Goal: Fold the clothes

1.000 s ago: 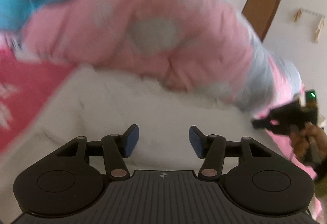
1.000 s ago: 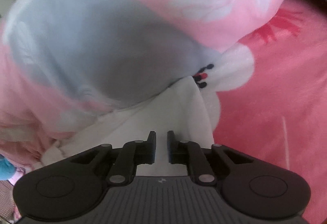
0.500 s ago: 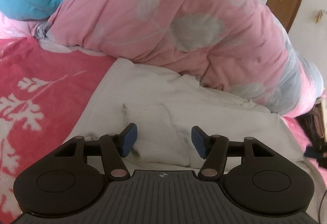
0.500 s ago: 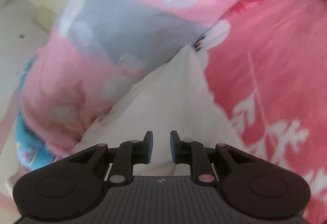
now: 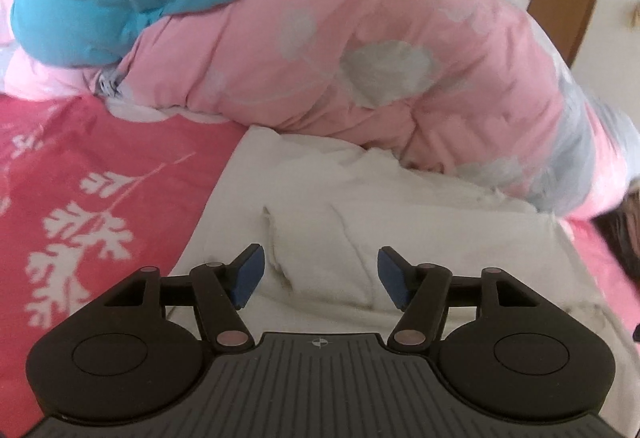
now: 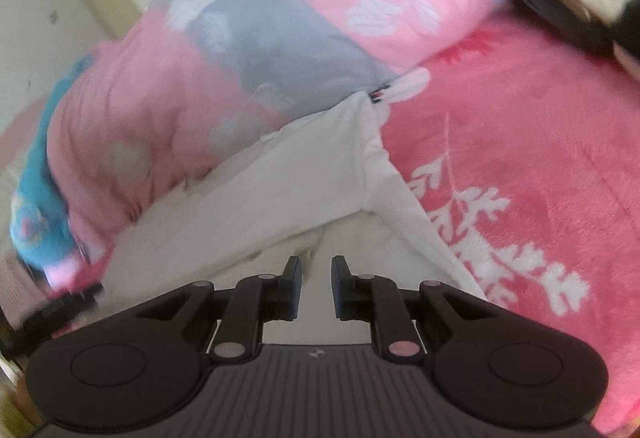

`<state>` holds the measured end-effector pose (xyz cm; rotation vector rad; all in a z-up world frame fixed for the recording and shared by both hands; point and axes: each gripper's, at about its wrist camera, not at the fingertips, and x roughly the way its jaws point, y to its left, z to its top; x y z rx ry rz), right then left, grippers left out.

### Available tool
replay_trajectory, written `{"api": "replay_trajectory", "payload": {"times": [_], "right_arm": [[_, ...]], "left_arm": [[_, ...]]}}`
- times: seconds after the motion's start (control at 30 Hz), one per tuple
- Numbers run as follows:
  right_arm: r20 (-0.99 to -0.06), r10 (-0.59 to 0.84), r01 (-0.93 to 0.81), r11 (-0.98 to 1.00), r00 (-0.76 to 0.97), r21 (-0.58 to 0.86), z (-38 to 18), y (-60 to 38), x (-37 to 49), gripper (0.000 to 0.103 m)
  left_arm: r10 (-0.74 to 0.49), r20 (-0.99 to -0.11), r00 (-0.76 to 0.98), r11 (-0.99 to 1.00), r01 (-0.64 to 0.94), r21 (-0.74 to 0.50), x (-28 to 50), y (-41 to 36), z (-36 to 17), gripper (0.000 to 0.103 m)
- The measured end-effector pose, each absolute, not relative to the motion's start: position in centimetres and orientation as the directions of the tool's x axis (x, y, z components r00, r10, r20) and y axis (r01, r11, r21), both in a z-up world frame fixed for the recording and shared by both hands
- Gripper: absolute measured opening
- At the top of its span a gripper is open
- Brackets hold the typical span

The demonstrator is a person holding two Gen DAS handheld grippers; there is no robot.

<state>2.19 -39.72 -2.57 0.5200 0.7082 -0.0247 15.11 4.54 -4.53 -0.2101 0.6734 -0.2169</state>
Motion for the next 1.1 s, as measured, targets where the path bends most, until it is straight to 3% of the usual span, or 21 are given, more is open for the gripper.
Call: {"api": "replay_trajectory", "payload": {"times": [0.3,0.37,0.5,0.67,0.87,1.1], "right_arm": [[-0.572,0.229,-0.004,0.930,0.788,0.368,-2.4,-35.0,5.1,0.017],[-0.628,0.197,0.014,0.949,0.753,0.314,-4.4,-34.3,6.9,0.017],[-0.644,0.227,0.089,0.903,0.731,0.420,-6.6,-35.9,7.3,0.016],[-0.604,0.226,0.097,0.886,0.764,0.454,-4.0,-36.4,4.1,0.017],[-0.655,0.179,0.153,0.896,0.734,0.417,-4.9,-36.9,1.0,0.017],[-0.624,0.197,0.135,0.886,0.756,0.444,-3.9,-36.2,-2.2,0.019]], "left_arm": [[-0.273,-0.641,0.717,0.960,0.161,-0.229,9.9,2.7,-3.2,0.069],[-0.272,-0.649,0.710,0.961,0.160,-0.228,8.8,2.8,-3.3,0.069],[-0.256,-0.671,0.696,0.965,0.143,-0.220,7.5,3.8,-3.2,0.069],[-0.233,-0.668,0.707,0.968,0.105,-0.227,6.9,4.9,-3.5,0.070],[-0.243,-0.690,0.682,0.965,0.098,-0.243,7.3,4.8,-4.5,0.070],[-0.248,-0.695,0.675,0.967,0.128,-0.221,6.7,3.9,-4.8,0.071]]}}
